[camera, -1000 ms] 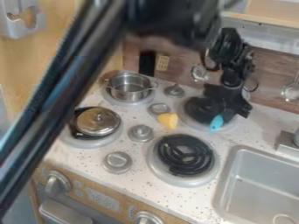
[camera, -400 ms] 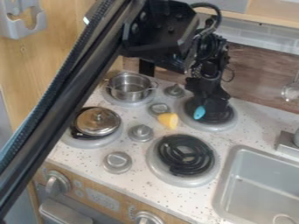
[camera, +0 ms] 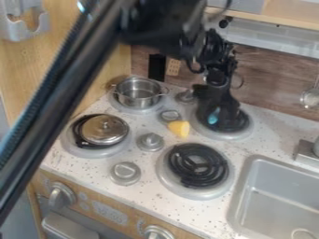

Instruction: Move the spoon to the upper right burner

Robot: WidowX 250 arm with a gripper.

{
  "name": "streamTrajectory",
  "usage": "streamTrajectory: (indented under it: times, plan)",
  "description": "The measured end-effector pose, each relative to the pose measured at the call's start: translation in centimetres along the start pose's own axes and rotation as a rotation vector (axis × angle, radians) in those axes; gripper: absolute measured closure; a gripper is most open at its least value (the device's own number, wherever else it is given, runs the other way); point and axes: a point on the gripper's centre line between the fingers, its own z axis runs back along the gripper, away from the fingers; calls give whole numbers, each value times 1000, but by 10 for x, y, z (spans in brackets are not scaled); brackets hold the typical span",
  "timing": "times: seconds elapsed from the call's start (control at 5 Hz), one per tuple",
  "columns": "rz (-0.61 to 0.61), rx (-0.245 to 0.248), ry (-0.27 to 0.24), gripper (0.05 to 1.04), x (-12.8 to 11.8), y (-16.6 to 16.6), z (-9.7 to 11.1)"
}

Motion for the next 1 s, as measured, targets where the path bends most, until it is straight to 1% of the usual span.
streamTrajectory:
  times: [0.2,0.4,0.6,0.8,1.0]
  plan:
    - [-14,-19,-16,63,-8,-9,18]
    - [-24,-50,-38,77,-18,-17,57]
    - [-2,-113,21,85,-40,-27,79]
    - [43,-170,145,85,-64,-35,93]
    - [61,-164,203,85,-75,-34,95]
